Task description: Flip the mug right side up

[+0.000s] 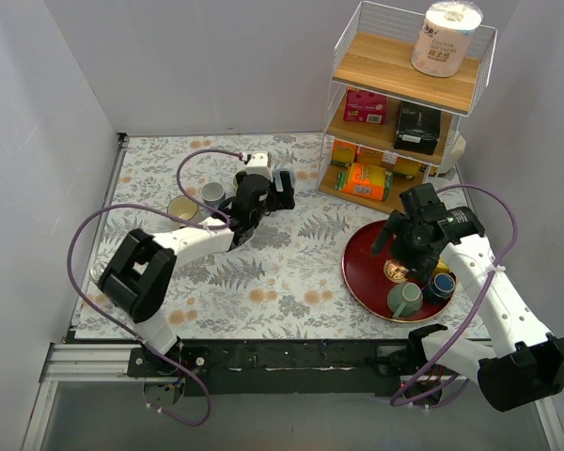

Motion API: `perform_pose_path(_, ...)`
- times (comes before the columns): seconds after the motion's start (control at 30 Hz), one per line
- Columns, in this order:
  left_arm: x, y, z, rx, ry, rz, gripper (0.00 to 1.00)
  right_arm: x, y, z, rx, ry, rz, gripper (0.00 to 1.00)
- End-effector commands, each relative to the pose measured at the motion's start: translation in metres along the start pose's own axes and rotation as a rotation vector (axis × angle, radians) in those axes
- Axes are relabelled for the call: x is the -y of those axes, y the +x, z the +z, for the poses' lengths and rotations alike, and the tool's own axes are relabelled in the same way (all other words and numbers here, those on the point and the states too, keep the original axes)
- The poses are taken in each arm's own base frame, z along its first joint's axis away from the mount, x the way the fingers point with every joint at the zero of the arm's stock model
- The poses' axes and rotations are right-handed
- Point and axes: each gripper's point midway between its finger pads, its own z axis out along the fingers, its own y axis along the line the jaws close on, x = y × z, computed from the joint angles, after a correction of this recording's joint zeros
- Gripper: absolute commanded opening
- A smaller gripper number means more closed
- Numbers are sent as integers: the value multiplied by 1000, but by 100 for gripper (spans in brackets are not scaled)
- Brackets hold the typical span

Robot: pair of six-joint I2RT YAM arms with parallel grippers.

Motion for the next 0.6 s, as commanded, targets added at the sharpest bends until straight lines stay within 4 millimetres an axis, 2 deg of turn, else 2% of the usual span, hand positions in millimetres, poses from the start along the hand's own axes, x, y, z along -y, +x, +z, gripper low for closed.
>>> perform_pose_path(0.0,18,-34,-40,25,70,-88,89,31,11,-15,-37,137,59,99)
perform_pose_path(0.03,23,-42,-49,31,98,-101,90,32,13,-16,-44,131,51,98)
perform_pose_path(0.23,26,-35,-81,-37,151,-153,96,44,34,-4,-100,151,121,98)
perform_pose_path(0.27,29,-41,-90,-27,168,-166,97,46,36,-2,-104,160,128,98)
perform_pose_path(0.47,34,-33,-110,-79,227,-202,98,61,40,21,-91,220,119,96)
perform_pose_path(0.57,36,-29,-117,-103,244,-211,98,70,42,32,-63,238,134,90)
